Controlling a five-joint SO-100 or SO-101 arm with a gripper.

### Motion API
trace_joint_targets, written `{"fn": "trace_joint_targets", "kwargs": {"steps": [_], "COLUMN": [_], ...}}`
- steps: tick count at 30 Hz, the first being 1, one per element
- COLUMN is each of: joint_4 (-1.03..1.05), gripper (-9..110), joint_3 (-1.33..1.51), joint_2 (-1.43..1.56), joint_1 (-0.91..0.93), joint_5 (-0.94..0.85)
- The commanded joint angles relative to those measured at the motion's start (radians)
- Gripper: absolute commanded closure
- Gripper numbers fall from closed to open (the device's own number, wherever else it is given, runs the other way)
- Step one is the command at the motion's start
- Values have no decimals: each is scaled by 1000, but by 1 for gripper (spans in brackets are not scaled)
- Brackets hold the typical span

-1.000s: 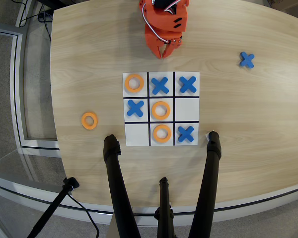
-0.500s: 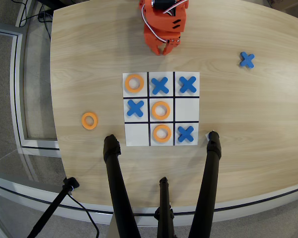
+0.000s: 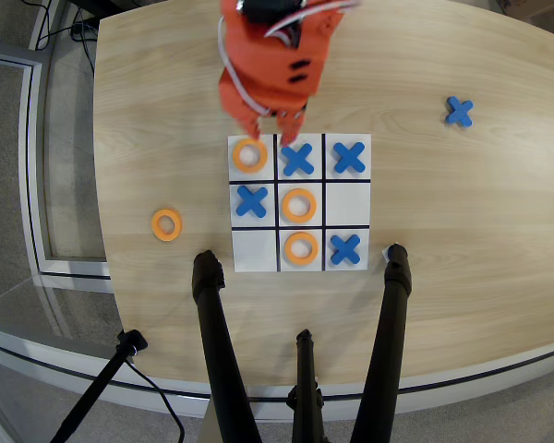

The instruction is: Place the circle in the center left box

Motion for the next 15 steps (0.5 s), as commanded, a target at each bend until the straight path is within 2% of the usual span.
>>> {"fn": "trace_joint_targets", "kwargs": {"steps": [1,6,15], "joint_4": [-124,-255,-307], "gripper": [89,86,83], "joint_3": [-120,-278,-723], "joint_2": [-186,-443,-881], "joint_1": [46,115,215], "joint_5": [2,-6,-11]}}
